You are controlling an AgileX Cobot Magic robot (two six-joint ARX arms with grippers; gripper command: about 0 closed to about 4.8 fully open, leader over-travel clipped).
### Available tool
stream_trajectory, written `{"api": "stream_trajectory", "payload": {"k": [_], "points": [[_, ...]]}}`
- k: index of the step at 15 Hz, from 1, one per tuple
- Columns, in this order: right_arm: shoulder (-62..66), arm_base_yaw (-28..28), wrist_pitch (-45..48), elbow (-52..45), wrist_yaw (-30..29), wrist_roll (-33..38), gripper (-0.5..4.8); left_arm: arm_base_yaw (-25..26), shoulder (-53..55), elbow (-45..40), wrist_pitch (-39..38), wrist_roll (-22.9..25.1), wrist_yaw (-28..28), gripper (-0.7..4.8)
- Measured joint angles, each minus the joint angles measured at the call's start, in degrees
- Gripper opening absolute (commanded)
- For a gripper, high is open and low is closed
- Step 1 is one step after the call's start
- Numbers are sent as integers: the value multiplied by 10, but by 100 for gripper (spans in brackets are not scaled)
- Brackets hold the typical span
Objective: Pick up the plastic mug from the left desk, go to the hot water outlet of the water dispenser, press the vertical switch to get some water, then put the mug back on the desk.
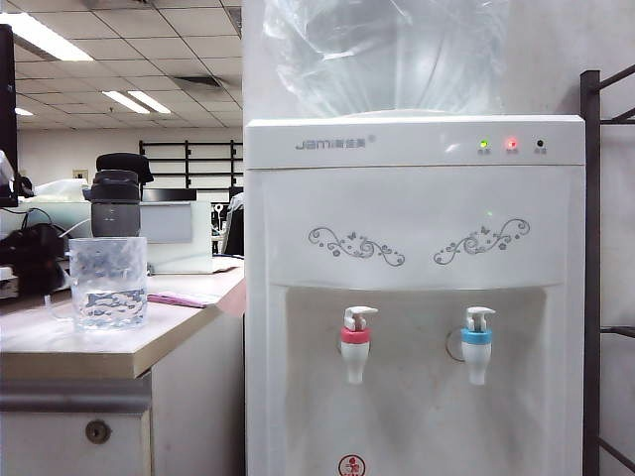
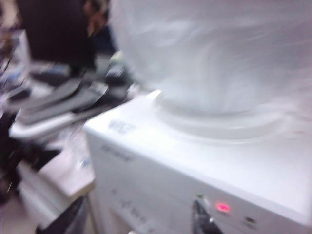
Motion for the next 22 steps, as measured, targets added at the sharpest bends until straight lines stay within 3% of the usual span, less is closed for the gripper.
{"api": "stream_trajectory", "payload": {"k": [1,2,3,10,12,14,15,22], "points": [[117,88,1,46,18,-77,274,0,16,25,0,0,-1,395],[153,116,-2,54,29,-102,274,0,16,33,0,0,-5,395],[237,191,37,66,54,-121,274,0,16,53,-5,1,-66,395],[258,205,84,67,58,-122,274,3,122,127,15,2,-70,393],[258,205,84,67,59,-122,274,3,122,130,17,2,-70,298],[258,205,84,67,58,-122,274,3,122,130,17,2,-69,74],[258,205,84,67,58,-122,274,3,122,130,17,2,-65,-6],[253,205,84,67,59,-122,266,3,122,130,21,0,-65,-5]]}}
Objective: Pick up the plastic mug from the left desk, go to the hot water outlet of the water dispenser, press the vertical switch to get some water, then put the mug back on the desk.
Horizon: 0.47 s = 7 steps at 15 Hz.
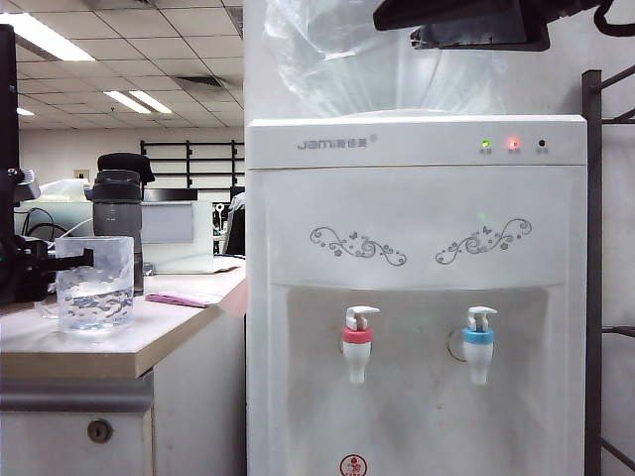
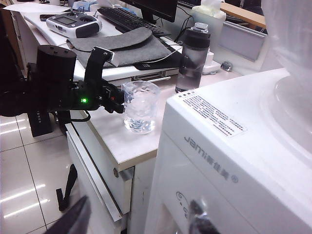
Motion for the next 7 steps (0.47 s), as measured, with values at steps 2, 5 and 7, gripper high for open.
{"api": "stream_trajectory", "payload": {"k": [2,5,7], "points": [[3,1,-20,0,21,0,265,0,0,0,0,0,0,-5],[-2,2,-32,0,26,41,265,0,0,0,0,0,0,-5],[-3,2,-33,1,26,42,265,0,0,0,0,0,0,-5]]}}
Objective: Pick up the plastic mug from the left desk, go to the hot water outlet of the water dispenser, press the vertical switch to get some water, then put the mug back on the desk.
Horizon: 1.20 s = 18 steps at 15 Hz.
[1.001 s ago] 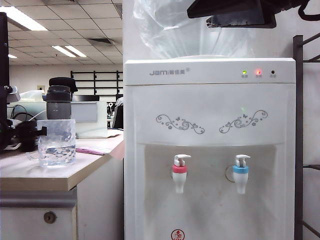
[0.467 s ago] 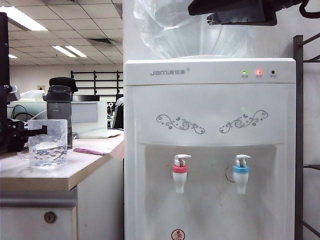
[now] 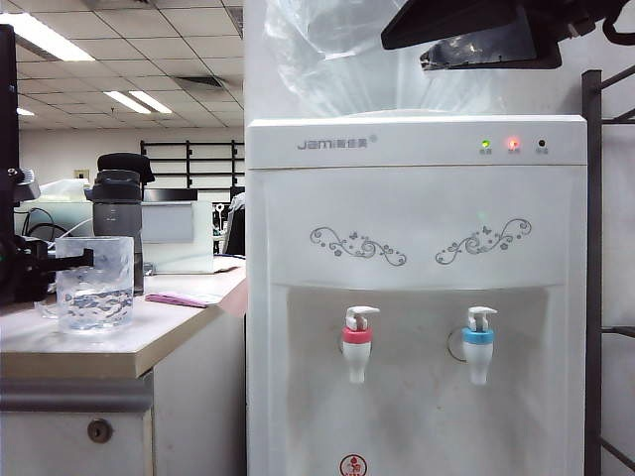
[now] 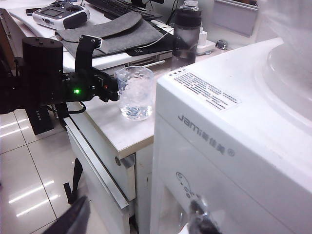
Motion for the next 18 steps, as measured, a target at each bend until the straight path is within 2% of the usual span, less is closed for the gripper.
{"api": "stream_trajectory", "payload": {"k": [6,11,13,15,16,18], "points": [[0,7,-29,0,22,0,266,-2,0,-2,18,3,0,-5],[0,7,-29,0,23,0,266,-12,-84,-82,30,4,-4,-5],[1,7,-31,0,34,0,266,-71,-162,-166,27,4,-4,-5],[0,6,-40,0,35,0,265,-108,-196,-189,27,4,-5,-5],[0,6,-58,0,36,0,265,-166,-224,-199,27,4,-5,-5],[0,6,-62,0,36,0,265,-210,-235,-199,30,4,-4,-5]]}}
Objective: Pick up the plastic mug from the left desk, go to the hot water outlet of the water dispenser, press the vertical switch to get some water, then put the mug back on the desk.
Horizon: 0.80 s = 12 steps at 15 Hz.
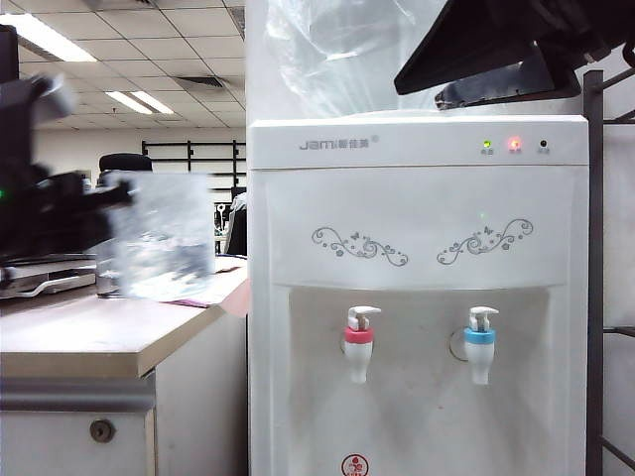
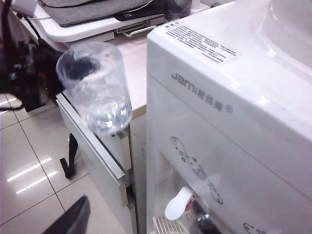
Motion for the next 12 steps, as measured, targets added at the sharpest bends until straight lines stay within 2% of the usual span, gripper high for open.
{"api": "stream_trajectory", "payload": {"k": [1,3,4,7,12], "points": [[-7,0,-1,0,12,0,265,-79,-3,0,-5,0,1,-5],[-11,0,-4,0,17,0,265,-118,-3,0,-14,0,0,-5],[-30,0,-12,0,43,0,265,-189,-3,0,-42,0,3,-5],[-57,0,-12,0,84,-1,265,-220,-1,-1,-82,0,6,-5],[-76,0,-13,0,111,-2,265,-219,-1,-1,-85,0,11,-5]]}}
